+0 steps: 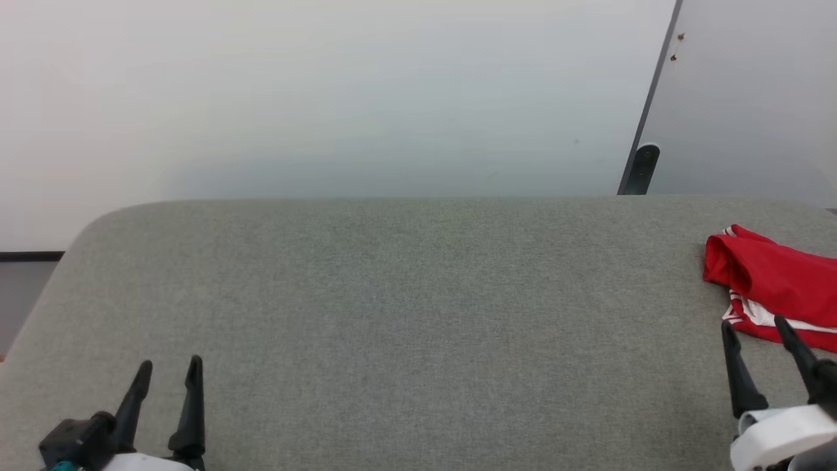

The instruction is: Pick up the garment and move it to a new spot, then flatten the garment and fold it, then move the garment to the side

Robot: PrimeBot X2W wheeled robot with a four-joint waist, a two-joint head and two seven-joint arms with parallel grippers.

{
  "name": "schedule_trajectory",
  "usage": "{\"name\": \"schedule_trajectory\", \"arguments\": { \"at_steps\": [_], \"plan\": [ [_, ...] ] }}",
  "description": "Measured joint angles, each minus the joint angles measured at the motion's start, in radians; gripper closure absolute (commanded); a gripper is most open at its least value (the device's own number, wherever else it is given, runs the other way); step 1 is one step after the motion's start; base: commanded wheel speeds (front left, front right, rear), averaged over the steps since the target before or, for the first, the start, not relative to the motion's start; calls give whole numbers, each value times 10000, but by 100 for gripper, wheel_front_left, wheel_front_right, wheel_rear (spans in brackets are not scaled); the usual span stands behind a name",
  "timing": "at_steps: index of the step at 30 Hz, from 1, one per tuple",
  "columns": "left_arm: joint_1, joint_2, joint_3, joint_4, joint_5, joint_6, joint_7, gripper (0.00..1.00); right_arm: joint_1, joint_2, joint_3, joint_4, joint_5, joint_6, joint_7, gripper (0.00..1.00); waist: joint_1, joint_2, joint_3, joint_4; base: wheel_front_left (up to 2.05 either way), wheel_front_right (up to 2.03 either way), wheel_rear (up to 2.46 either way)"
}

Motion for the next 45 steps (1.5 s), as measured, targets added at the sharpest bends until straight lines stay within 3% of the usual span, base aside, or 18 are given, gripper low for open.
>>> {"name": "schedule_trajectory", "arguments": {
  "at_steps": [29, 30, 36, 45],
  "plan": [
    [244, -407, 416, -222, 589, -291, 0, 0, 522, 326, -27, -376, -82, -2, 184, 0, 0, 0, -25, -244, 0, 0, 0],
    [246, -439, 420, -196, 604, -288, 6, 100, 561, 339, -23, -336, -82, 0, 186, 100, 0, 0, -25, -242, 0, 0, 0],
    [563, -836, 278, 328, 479, -278, 155, 100, 981, 631, -12, 190, 46, 0, 291, 100, 0, 0, -15, -242, 0, 0, 0],
    [460, -1039, 360, 360, -993, -278, 596, 100, 967, 811, -96, 190, 1776, 0, 671, 100, 0, 0, 45, -235, 0, 0, 0]
  ]
}}
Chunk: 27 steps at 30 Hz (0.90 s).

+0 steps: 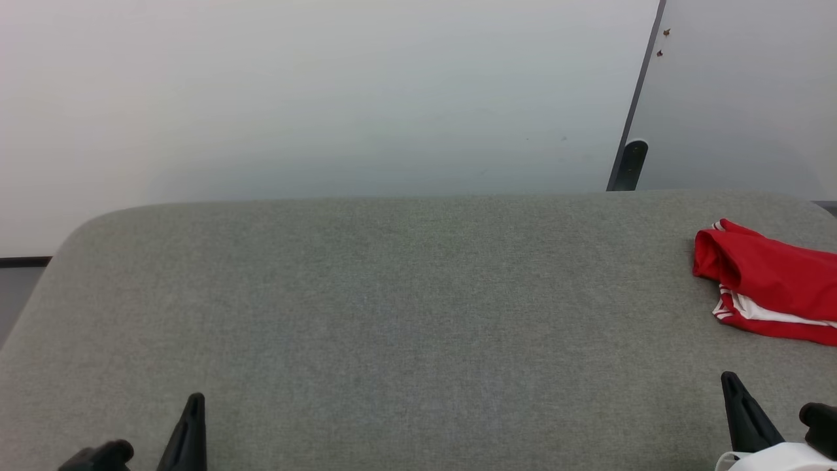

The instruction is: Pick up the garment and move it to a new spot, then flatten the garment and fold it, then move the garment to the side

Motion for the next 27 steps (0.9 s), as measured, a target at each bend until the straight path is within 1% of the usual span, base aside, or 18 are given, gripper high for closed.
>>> {"name": "schedule_trajectory", "arguments": {
  "at_steps": [15, 27],
  "plan": [
    [-346, -299, 142, 4, -2178, 0, 621, 100, -156, 268, -173, -107, 2543, -2, 497, 100, 0, 0, 98, 13, 0, 0, 0],
    [-576, -485, 228, 15, -3645, -2, 1053, 100, -350, 466, -290, -178, 4263, -2, 844, 100, 0, 0, 176, 22, 0, 0, 0]
  ]
}}
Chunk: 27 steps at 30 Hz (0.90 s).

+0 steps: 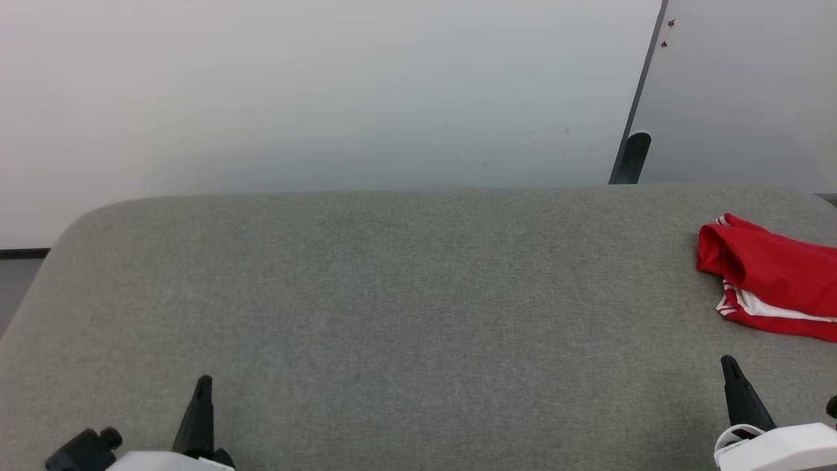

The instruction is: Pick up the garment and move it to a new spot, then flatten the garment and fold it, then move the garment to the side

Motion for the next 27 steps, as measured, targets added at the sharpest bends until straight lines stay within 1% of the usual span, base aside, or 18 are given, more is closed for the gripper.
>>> {"name": "schedule_trajectory", "arguments": {
  "at_steps": [27],
  "plan": [
    [-504, -412, 169, 17, -2765, -56, 836, 100, -261, 360, -224, -100, 3202, 0, 692, 100, 0, 0, 175, 22, 0, 0, 0]
  ]
}}
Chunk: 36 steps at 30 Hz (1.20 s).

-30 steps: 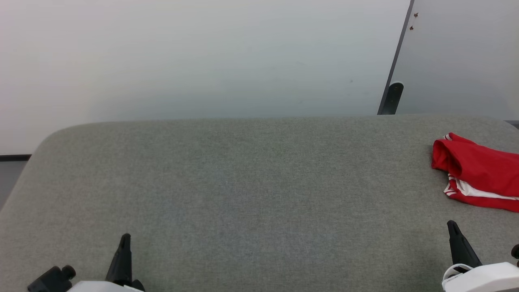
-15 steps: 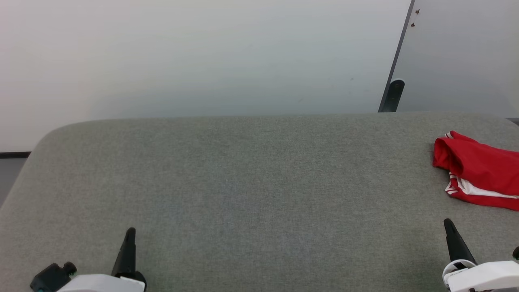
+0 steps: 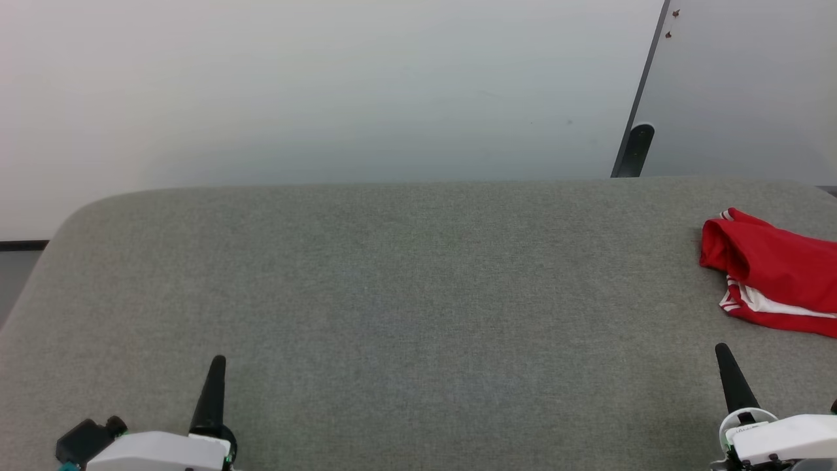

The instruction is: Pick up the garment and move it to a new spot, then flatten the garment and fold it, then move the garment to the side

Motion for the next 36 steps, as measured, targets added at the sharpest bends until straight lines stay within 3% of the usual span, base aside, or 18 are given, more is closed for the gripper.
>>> {"name": "schedule_trajectory", "arguments": {
  "at_steps": [36],
  "plan": [
    [-454, -389, 174, 19, -2759, -13, 830, 100, -306, 370, -198, -109, 3202, -6, 665, 100, 0, 0, 234, 29, 0, 0, 0]
  ]
}}
